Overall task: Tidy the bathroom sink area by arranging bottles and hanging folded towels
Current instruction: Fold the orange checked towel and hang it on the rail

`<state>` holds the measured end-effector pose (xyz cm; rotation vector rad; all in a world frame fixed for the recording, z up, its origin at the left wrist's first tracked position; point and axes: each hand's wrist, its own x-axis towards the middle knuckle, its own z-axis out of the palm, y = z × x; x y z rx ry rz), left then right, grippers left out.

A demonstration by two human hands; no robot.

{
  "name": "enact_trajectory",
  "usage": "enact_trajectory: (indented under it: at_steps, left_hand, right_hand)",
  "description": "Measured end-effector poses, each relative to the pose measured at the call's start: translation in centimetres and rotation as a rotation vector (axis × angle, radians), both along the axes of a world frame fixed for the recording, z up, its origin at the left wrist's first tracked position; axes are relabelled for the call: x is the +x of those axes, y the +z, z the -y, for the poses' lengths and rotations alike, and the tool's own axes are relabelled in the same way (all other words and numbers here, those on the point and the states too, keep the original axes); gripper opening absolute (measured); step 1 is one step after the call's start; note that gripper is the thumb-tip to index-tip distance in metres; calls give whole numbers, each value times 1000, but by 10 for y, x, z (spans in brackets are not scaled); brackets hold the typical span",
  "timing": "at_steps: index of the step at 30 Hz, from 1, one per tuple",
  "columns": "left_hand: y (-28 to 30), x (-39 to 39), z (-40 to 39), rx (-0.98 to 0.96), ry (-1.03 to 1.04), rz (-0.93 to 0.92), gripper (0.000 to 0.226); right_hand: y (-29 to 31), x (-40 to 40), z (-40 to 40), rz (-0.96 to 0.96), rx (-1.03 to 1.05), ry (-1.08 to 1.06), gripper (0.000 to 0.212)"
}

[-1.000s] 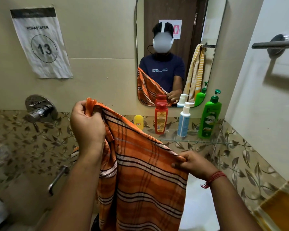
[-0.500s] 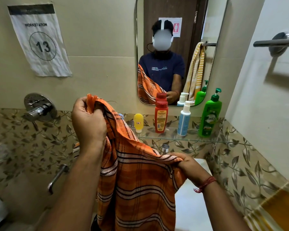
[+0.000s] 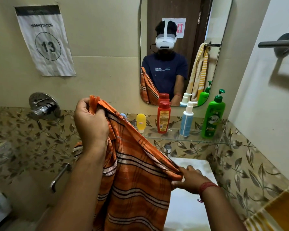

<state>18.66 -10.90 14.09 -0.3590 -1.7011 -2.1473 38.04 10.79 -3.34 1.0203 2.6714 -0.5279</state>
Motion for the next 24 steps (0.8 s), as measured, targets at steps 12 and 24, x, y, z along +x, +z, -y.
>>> enact_trajectory:
  at_steps: [12, 24]
  left_hand:
    - [-4, 3, 6, -20, 47, 21, 26]
    - [1, 5, 9, -49, 66, -7, 33]
  right_hand:
    - [18, -16, -12, -385, 2, -371, 15]
    - [13, -21, -11, -552, 39, -431, 14]
